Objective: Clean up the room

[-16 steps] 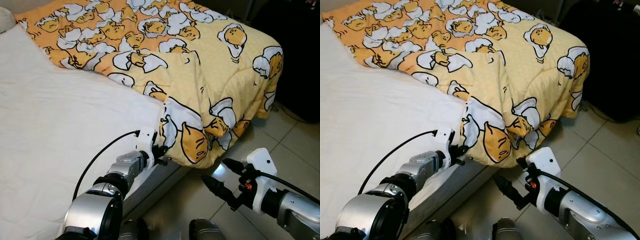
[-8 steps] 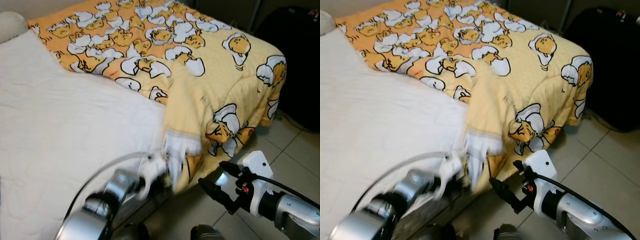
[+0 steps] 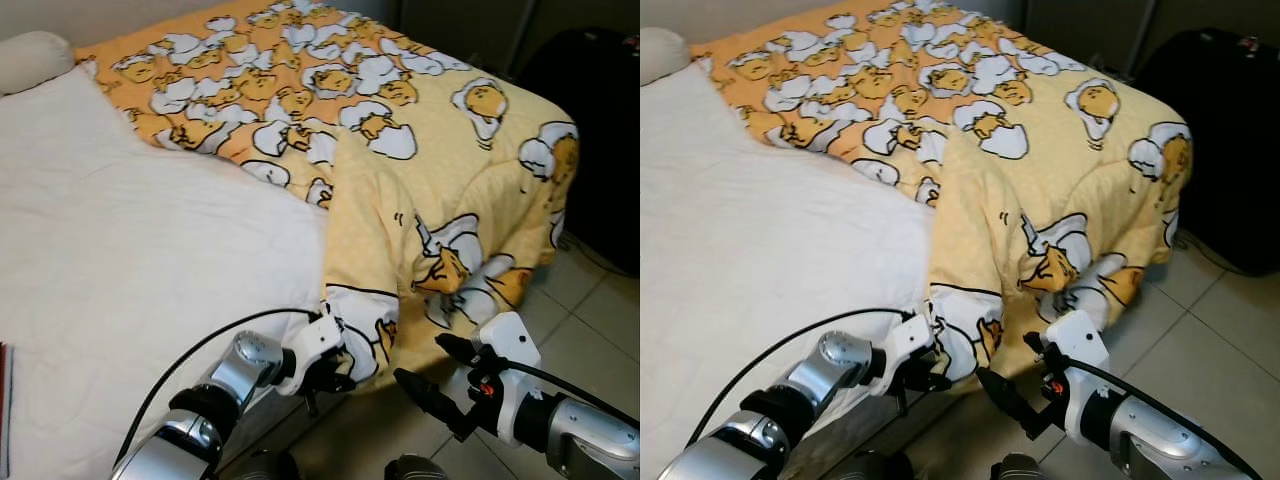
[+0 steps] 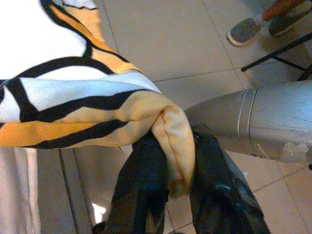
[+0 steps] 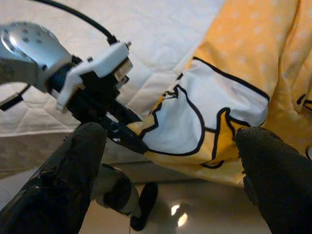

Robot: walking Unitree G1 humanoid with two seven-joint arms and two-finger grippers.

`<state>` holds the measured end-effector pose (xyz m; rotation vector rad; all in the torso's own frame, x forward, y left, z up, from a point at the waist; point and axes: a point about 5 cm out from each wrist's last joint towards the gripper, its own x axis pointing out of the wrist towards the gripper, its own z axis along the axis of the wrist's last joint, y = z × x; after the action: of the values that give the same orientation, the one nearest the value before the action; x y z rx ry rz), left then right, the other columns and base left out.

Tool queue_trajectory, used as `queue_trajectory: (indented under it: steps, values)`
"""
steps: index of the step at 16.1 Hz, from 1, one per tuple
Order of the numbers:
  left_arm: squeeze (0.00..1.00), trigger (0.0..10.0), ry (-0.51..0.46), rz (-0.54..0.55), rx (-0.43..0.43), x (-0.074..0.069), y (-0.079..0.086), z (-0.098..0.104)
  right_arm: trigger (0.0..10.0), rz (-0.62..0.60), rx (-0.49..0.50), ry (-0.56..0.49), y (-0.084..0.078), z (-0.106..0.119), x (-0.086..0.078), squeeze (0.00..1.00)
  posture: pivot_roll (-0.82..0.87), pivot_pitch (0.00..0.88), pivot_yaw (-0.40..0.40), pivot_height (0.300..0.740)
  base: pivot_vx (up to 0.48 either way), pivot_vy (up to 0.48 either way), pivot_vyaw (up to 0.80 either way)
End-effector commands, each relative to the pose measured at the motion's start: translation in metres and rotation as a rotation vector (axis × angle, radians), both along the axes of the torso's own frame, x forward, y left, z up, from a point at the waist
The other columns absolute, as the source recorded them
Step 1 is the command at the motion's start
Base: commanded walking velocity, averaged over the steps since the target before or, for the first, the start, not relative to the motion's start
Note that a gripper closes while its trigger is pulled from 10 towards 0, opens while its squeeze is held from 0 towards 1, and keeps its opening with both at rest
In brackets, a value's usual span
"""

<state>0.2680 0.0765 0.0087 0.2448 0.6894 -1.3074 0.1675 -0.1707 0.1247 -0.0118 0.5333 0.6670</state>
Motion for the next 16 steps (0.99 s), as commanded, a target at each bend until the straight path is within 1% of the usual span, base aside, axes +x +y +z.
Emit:
queue_trajectory:
  steps: [1,3,4,5,6,7,8,9,10,11,12,13,14,15,16]
  values:
    - [1.0,10.0,0.01,-0.014,0.005,0.002,0.003,0.004,10.0,0.001,-0.01,0.002,-0.002,-0.001,0.001,0.0,-0.32,0.084,0.084,0.74,0.0,0.0,0.0]
    - [1.0,10.0,0.005,-0.02,0.026,0.005,0.007,0.005,10.0,0.0,-0.011,0.002,-0.003,-0.002,0.002,0.0,-0.32,0.089,0.087,0.74,0.0,0.0,0.0]
    - [1.0,10.0,0.02,-0.023,0.047,0.008,0.014,0.006,10.0,0.004,-0.014,0.005,-0.002,-0.003,0.002,0.0,-0.32,0.091,0.089,0.74,0.0,0.0,0.0]
    - [1.0,10.0,0.055,-0.07,0.06,0.008,0.021,0.009,10.0,0.004,-0.016,0.007,-0.001,-0.003,0.001,0.0,-0.32,0.094,0.093,0.74,0.0,0.0,0.0]
    - [1.0,10.0,0.075,-0.094,0.059,0.008,0.024,0.011,10.0,0.003,-0.016,0.007,-0.001,-0.003,0.001,0.0,-0.32,0.096,0.095,0.74,0.0,0.0,0.0]
    - [1.0,10.0,0.064,-0.101,0.056,0.011,0.025,0.015,10.0,0.001,-0.018,0.005,-0.002,-0.003,0.001,0.0,-0.32,0.099,0.097,0.74,0.0,0.0,0.0]
    - [1.0,10.0,0.031,-0.046,0.05,0.017,0.023,0.017,10.0,-0.002,-0.017,0.003,-0.002,-0.003,0.001,0.0,-0.32,0.099,0.097,0.74,0.0,0.0,0.0]
    - [1.0,10.0,-0.063,0.182,-0.003,0.036,0.016,0.025,10.0,-0.012,-0.014,-0.004,-0.001,-0.002,0.001,0.0,-0.33,0.104,0.099,0.74,0.0,0.0,0.0]
    - [1.0,10.0,-0.063,0.284,-0.035,0.043,0.012,0.027,10.0,-0.013,-0.013,-0.007,-0.001,-0.001,0.001,0.0,-0.33,0.106,0.1,0.74,0.0,0.0,0.0]
    - [1.0,10.0,-0.119,0.355,-0.056,0.049,0.009,0.032,10.0,-0.021,-0.01,-0.017,0.0,0.0,0.001,0.0,-0.34,0.112,0.104,0.74,0.0,0.0,0.0]
    - [1.0,10.0,-0.134,0.419,-0.073,0.054,0.007,0.034,10.0,-0.027,-0.007,-0.025,0.0,0.001,0.002,0.0,-0.35,0.117,0.106,0.74,0.0,0.0,0.0]
    - [1.0,10.0,-0.124,0.469,-0.104,0.056,0.005,0.037,10.0,-0.034,-0.01,-0.036,-0.001,0.003,0.002,0.0,-0.35,0.121,0.108,0.74,0.0,0.0,0.0]
    - [1.0,10.0,-0.139,0.573,-0.132,0.063,0.004,0.042,10.0,-0.05,-0.012,-0.051,-0.002,0.005,0.003,0.0,-0.36,0.134,0.112,0.74,0.0,0.0,0.0]
    - [1.0,10.0,-0.149,0.615,-0.139,0.066,0.003,0.044,10.0,-0.062,-0.014,-0.058,-0.003,0.006,0.004,0.0,-0.37,0.137,0.112,0.74,0.0,0.0,0.0]
    - [1.0,10.0,-0.153,0.691,-0.137,0.07,-0.003,0.046,10.0,-0.087,-0.022,-0.076,-0.004,0.008,0.005,0.0,-0.39,0.155,0.115,0.74,0.0,0.0,0.0]
